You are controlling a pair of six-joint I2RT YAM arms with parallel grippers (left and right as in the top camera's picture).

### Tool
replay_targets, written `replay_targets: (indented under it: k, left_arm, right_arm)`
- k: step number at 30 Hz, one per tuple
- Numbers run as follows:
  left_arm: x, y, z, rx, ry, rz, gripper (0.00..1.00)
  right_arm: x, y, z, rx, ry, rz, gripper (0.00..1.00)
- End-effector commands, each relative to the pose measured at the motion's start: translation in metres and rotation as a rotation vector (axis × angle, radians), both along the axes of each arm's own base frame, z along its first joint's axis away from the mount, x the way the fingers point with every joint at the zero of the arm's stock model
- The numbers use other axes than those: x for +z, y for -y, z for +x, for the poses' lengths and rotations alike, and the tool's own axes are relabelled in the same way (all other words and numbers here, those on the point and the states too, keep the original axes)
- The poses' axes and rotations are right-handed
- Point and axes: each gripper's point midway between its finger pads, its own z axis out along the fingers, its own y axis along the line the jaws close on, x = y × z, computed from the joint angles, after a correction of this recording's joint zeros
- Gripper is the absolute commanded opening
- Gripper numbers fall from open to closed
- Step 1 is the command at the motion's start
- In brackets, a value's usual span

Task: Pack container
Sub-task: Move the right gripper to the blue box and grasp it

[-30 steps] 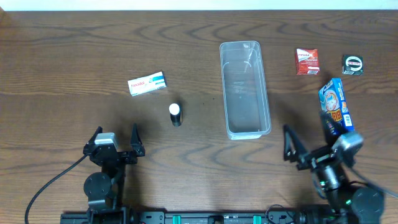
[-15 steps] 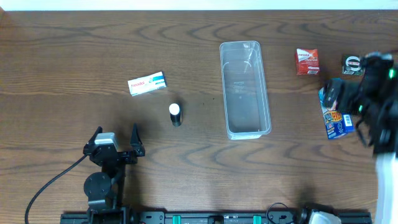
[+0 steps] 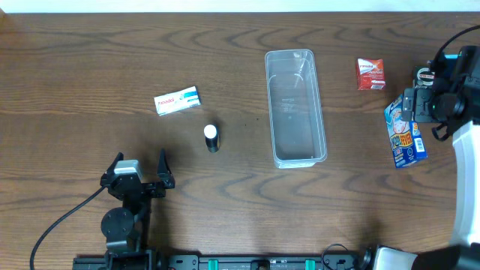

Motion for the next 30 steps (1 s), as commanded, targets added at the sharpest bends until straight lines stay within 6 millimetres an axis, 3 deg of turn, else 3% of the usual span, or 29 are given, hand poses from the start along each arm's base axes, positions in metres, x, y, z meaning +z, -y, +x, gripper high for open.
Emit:
replay_targets:
  k: [1, 4, 8, 15, 22, 26, 30]
  left_arm:
    - [-0.016, 0.001, -0.001, -0.007, -0.052, 0.004, 0.98]
    - [-0.016, 0.001, -0.001, -0.007, -0.052, 0.004, 0.98]
    - [-0.016, 0.001, -0.001, -0.007, -0.052, 0.004, 0.98]
    - [-0.016, 0.001, -0.001, -0.007, -0.052, 0.004, 0.98]
    - [-0.016, 0.001, -0.001, -0.007, -0.052, 0.004, 0.98]
    - [-0.016, 0.001, -0.001, -0.007, -0.052, 0.004, 0.98]
    - [-0.016, 0.001, -0.001, -0.007, -0.052, 0.004, 0.98]
  right_arm:
    - [-0.013, 0.002, 0.006, 0.097, -0.058, -0.003, 0.99]
    - [-0.028, -0.01, 0.009, 0.222, -0.09, 0.061, 0.99]
    - [-0.041, 0.001, 0.006, 0.218, -0.125, 0.075, 0.99]
    - [-0.07, -0.002, 0.007, 0.263, -0.18, 0.171, 0.99]
    - [-0.111, 0.006, 0.003, 0.246, -0.305, 0.186, 0.99]
    - [-0.126, 0.007, 0.003, 0.243, -0.337, 0.204, 0.96]
    - [-0.128, 0.008, 0.006, 0.243, -0.331, 0.201, 0.87]
